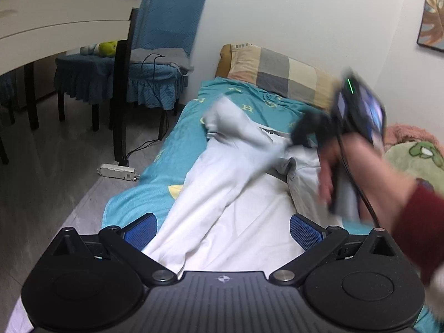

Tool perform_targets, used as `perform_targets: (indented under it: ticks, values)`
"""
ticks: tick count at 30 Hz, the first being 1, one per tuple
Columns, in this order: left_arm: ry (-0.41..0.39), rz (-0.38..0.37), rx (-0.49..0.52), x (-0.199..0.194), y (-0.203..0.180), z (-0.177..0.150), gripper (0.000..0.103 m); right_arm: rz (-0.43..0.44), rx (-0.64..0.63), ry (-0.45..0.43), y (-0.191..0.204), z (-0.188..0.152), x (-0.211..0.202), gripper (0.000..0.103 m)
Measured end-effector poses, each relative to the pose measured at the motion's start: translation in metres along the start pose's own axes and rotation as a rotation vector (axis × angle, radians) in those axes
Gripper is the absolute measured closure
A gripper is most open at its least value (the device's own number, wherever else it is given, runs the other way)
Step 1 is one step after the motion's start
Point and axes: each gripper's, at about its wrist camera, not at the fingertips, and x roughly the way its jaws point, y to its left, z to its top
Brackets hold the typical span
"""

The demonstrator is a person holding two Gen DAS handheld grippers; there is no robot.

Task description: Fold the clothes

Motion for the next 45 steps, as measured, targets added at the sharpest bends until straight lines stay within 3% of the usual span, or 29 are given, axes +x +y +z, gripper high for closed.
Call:
perform_targets:
  ticks: [2,5,10,11,13,15,18,24,30,37,40,45]
  values:
    - [0.004,0.002,0.011,0.002,-0.005,0.001,0.000,0.018,0.062,0.045,-0.030,-0.022,0.008,0.097]
    - [0.009,0.018,0.033,0.003,-0.011,0.001,0.000,0.114,0.095,0.003,-0.050,-0.033,-0.002,0.095]
    - [0.017,0.035,0.061,0.004,-0.017,0.000,0.000,0.228,-0.063,-0.052,-0.031,-0.022,-0.016,0.090]
    - [0.019,0.035,0.064,0.005,-0.018,0.000,0.000,0.247,-0.101,-0.065,-0.025,-0.017,-0.018,0.085]
    - [0.022,0.034,0.069,0.006,-0.018,0.001,0.000,0.274,-0.161,-0.095,-0.012,-0.003,-0.018,0.042]
    - [0.025,0.034,0.074,0.008,-0.019,0.001,0.000,0.283,-0.229,-0.108,0.005,0.003,-0.011,0.035]
    - [0.030,0.031,0.078,0.010,-0.019,0.001,0.000,0.279,-0.311,-0.071,0.031,0.010,0.016,0.037]
    - [0.050,0.028,0.057,0.013,-0.016,0.001,0.000,0.194,-0.512,-0.022,0.080,0.014,0.073,0.038]
    - [0.070,0.028,0.039,0.016,-0.013,0.001,0.000,0.138,-0.607,0.004,0.103,0.009,0.097,0.044]
    - [0.092,0.028,0.019,0.019,-0.009,0.001,0.000,0.125,-0.651,-0.001,0.113,-0.001,0.099,0.076]
    - [0.094,0.032,0.018,0.018,-0.009,0.001,0.000,0.122,-0.671,-0.009,0.116,-0.002,0.094,0.084]
    - [0.098,0.042,0.027,0.019,-0.010,0.000,0.000,0.132,-0.667,-0.022,0.115,0.001,0.086,0.088]
